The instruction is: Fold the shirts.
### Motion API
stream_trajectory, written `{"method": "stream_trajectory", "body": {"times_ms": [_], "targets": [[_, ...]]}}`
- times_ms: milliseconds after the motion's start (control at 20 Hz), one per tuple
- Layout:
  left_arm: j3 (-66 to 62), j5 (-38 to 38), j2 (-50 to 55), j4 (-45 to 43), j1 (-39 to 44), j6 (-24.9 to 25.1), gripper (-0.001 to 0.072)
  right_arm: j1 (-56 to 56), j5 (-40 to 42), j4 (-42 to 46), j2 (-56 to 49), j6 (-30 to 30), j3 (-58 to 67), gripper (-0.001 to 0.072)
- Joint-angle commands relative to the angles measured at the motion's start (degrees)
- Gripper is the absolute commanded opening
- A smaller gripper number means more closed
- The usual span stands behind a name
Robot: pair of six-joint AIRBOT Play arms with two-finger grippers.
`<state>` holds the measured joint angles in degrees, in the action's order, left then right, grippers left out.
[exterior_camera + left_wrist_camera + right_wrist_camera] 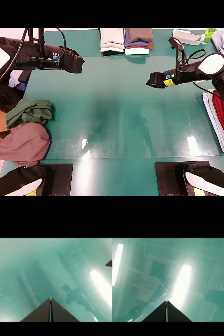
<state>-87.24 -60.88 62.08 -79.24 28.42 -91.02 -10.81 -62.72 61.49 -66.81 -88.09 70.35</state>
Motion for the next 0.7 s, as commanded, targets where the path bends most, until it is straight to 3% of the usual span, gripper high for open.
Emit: {"method": "stream_trajectory", "body": {"times_ms": [0, 550, 650], "targets": [[0.0, 0.0, 0.0, 0.0, 0.0, 0.0, 0.0026, 0.0, 0.5, 0.0, 0.0, 0.0, 0.0, 0.0021], [0.0, 0.1, 0.0, 0.0, 0.0, -0.1, 0.0026, -0.1, 0.7, 0.0, 0.0, -0.1, 0.0, 0.0021], [0.0, 3.1, 0.0, 0.3, 0.0, -0.2, 0.0026, -0.1, 0.6, 0.0, 0.0, -0.1, 0.0, 0.0021]]}}
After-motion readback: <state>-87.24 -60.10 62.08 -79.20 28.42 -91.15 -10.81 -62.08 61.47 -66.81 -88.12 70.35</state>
